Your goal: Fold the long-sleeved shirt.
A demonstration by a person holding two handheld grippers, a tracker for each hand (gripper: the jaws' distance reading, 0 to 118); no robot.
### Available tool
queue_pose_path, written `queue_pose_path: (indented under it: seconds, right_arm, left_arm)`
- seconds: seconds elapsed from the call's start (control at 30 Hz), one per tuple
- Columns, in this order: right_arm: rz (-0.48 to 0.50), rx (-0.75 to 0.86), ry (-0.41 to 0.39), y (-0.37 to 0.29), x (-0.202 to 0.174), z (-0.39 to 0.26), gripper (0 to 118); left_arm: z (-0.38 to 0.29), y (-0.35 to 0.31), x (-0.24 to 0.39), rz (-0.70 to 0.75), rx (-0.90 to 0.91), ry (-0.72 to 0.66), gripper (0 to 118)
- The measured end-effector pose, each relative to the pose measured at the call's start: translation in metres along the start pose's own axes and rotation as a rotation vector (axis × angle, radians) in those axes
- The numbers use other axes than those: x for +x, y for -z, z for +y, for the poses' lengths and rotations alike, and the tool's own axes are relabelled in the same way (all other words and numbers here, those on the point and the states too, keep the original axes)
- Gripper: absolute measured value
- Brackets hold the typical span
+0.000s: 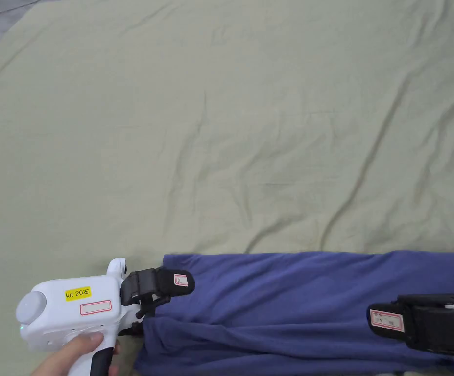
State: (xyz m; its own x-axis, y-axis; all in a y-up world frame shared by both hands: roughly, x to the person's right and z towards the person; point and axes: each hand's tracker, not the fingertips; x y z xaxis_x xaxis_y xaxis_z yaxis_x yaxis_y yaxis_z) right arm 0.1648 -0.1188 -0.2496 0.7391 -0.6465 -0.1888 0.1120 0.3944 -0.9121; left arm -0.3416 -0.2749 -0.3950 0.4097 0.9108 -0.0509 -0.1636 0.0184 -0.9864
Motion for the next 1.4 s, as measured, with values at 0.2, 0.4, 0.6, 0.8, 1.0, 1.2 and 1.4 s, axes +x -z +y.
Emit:
queue_pose_path:
  seconds: [0.2,0.4,0.6,0.8,1.0,1.2,1.4]
  right_arm:
    - [0.028,0.003,-0.019,0.005,-0.014,0.009,0]
    - [0.008,0.022,-0.037,-0.008,-0.021,0.010,0]
    - [-0.029,0.025,-0.051,-0.014,-0.027,0.009,0]
    - [-0.055,0.026,-0.069,-0.015,-0.034,0.010,0]
    - [-0.070,0.034,-0.065,-0.016,-0.035,0.013,0]
    - [-0.136,0.031,-0.055,-0.015,-0.036,0.015,0]
    - [-0.274,0.012,-0.081,-0.019,-0.042,0.011,0]
  left_arm:
    - [-0.004,0.069,-0.012,-0.033,-0.167,-0.216,0]
    - [-0.010,0.038,0.007,0.037,-0.125,-0.027,0]
    - [0.000,-0.040,0.012,-0.065,0.049,-0.161,0]
    - [0.020,-0.125,0.023,0.031,0.172,-0.118,0]
    - [0.022,-0.196,0.018,0.168,0.298,-0.148,0]
    - [0.000,-0.187,0.063,0.440,0.371,-0.135,0]
    - [-0.037,-0.106,0.182,0.395,0.406,0.044,0]
